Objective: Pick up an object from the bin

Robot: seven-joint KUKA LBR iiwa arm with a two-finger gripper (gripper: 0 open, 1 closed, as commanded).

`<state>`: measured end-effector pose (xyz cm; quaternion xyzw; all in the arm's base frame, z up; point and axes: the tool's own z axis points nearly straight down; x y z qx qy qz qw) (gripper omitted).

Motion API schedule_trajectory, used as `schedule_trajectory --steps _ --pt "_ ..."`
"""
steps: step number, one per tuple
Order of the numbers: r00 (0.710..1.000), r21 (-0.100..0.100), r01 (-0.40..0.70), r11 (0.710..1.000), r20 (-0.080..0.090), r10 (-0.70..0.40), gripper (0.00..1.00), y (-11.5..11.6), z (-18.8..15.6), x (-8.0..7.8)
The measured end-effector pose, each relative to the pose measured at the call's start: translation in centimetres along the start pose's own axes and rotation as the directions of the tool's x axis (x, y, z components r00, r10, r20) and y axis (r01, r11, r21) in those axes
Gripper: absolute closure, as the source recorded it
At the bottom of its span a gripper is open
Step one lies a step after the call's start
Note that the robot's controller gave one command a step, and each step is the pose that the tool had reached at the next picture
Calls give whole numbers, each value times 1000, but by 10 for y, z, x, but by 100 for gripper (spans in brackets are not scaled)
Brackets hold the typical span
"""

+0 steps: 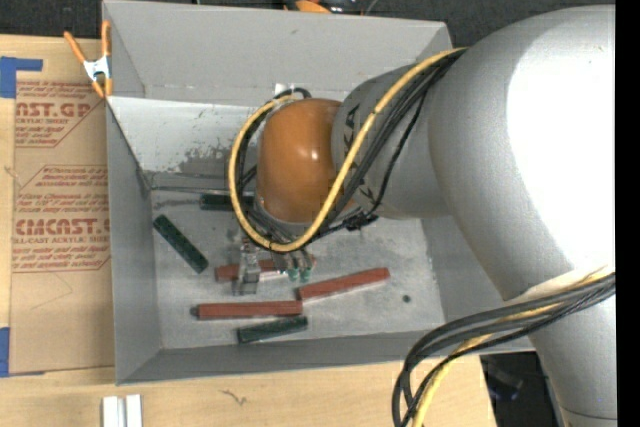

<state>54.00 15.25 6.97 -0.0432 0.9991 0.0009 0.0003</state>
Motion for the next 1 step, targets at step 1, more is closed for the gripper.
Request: schedule_trajectory --steps 1 --pt "942 3 336 942 -2 -336 100 -73 -7 3"
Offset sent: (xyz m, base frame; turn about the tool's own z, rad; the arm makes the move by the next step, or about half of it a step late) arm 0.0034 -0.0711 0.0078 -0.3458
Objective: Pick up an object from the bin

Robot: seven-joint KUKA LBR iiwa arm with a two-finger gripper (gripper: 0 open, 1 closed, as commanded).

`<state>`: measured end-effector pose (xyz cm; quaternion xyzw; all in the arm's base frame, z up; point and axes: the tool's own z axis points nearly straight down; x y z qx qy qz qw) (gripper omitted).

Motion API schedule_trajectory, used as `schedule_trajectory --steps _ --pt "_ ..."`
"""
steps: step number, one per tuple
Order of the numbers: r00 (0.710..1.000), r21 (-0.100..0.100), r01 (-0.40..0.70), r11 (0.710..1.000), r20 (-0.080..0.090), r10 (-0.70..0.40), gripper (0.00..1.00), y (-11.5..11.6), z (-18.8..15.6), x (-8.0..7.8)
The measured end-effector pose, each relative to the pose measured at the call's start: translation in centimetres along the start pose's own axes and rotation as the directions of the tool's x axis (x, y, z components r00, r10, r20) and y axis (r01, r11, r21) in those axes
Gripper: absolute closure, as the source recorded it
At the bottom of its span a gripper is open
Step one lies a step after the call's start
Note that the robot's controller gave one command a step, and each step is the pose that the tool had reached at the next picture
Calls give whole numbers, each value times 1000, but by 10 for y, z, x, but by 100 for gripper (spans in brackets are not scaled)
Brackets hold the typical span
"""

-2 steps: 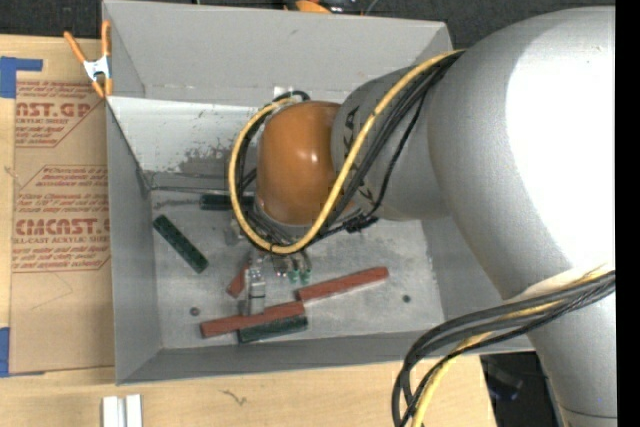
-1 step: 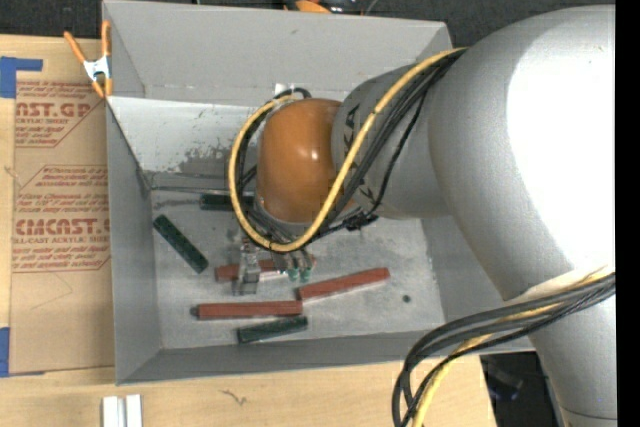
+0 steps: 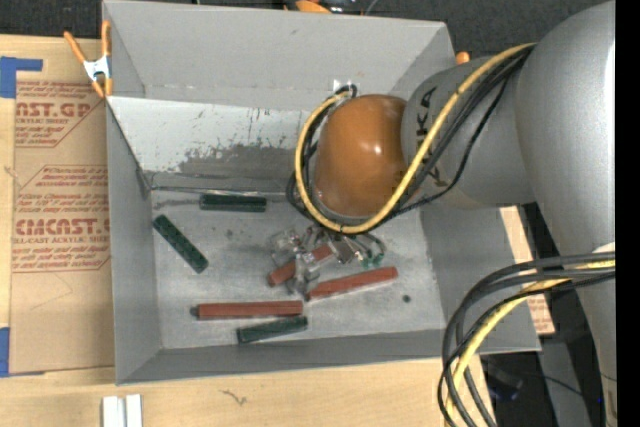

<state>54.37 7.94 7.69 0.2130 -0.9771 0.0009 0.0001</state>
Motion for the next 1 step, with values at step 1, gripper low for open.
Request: schedule_trajectory --steps 1 --pt "974 4 228 974 9 -228 100 -27 -211 31"
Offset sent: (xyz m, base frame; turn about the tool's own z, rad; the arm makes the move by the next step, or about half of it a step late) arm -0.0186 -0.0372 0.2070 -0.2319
